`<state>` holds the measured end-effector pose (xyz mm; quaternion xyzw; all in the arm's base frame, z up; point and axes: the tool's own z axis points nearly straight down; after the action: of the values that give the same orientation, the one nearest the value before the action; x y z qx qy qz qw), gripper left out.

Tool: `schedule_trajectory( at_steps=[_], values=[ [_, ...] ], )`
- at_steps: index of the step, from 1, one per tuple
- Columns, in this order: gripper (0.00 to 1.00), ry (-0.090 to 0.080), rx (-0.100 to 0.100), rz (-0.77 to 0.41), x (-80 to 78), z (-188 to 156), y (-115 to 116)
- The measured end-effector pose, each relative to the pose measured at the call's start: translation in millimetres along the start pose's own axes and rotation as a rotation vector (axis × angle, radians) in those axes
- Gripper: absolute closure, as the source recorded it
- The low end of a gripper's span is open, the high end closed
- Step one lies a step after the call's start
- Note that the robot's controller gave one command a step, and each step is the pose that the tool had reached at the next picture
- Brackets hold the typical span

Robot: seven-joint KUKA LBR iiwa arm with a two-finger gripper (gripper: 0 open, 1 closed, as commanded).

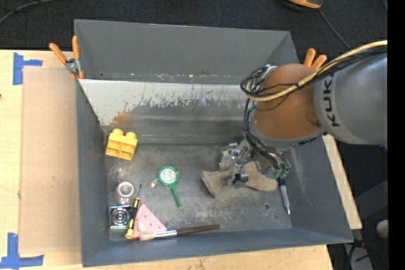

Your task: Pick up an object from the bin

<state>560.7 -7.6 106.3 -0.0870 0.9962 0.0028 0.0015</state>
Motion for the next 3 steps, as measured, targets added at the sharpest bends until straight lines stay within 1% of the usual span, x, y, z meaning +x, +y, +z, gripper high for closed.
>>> schedule_trajectory(
  at_steps=[1, 2, 3],
  values=[
    [1.00, -0.007, 0.000, -0.013, -4.2, -71, 6],
    [1.00, 0.010, -0.003, 0.005, -6.9, -84, 7],
    [1.00, 0.003, -0.003, -0.081, -49.4, -39, 7]
  ],
)
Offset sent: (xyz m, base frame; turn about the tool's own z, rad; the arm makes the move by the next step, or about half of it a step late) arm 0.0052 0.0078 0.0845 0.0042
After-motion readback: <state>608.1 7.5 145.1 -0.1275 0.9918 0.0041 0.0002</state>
